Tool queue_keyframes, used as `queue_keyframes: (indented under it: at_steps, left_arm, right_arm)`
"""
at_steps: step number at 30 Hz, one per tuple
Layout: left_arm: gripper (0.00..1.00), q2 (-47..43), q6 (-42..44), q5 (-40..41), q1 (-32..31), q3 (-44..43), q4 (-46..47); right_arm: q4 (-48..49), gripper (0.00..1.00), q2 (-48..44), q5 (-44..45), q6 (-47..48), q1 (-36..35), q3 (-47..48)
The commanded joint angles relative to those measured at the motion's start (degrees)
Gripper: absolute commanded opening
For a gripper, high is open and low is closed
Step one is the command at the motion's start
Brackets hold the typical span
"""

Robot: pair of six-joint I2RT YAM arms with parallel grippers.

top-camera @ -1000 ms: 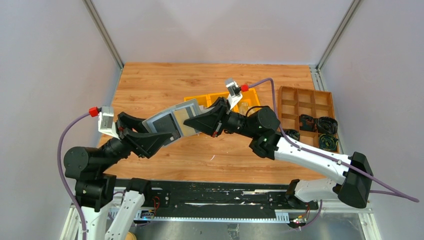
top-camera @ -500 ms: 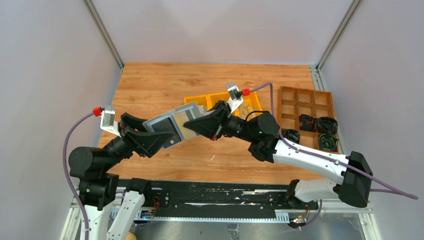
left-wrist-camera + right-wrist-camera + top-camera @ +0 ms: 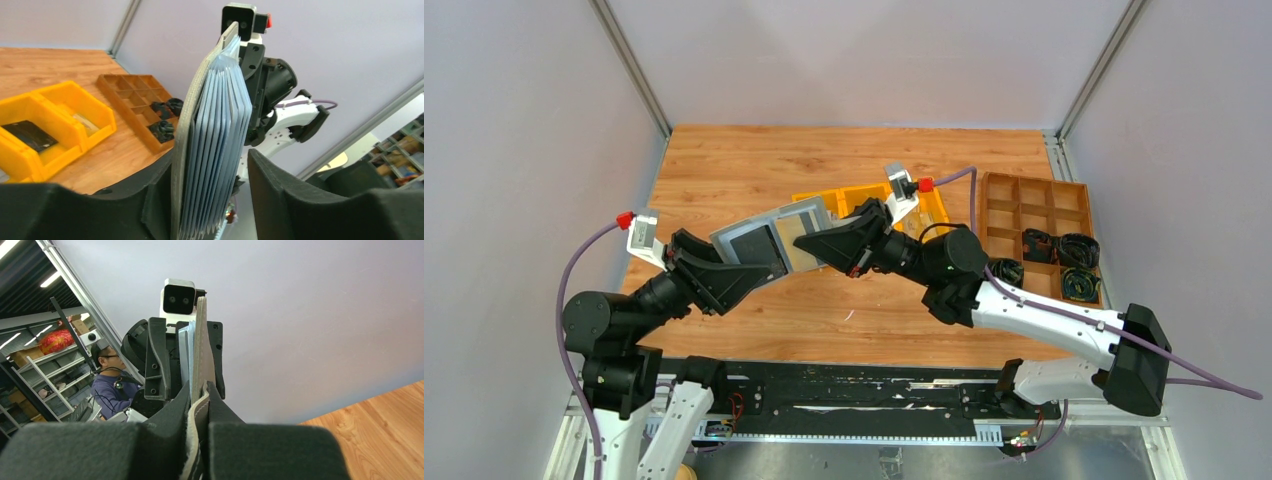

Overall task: Take the credit cards out of the card holder
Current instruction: Remove the credit card from the card holder.

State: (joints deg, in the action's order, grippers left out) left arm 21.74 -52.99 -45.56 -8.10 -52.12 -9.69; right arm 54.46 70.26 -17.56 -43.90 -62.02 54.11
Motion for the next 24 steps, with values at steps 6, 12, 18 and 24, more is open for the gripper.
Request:
queue_keyframes:
  at_steps: [6,12,18,24]
  left_arm:
    - [0.22,0.94,3.25,2.80,0.01,-2.60,-0.76]
    - [0.02,3.98,16.73,10.59,0.01,-6.48,-14.48]
    - [0.00,14.36,35.88,13.23,0.01,-13.80,-36.62]
    - [0.00,21.72,42.73,12.34,0.01,-17.40,-44.92]
  right_arm:
    - [5.54,0.00,-1.12,3.82,0.23,-2.04,-1.87]
    - [-0.31,0.31,-2.48,10.53,-0.44,-1.51,-5.06]
    - [-12.52,0.68,-6.50,10.87,-1.79,4.28,-5.16]
    - [-30.86,0.65,-9.78,12.63,0.65,6.91,0.42]
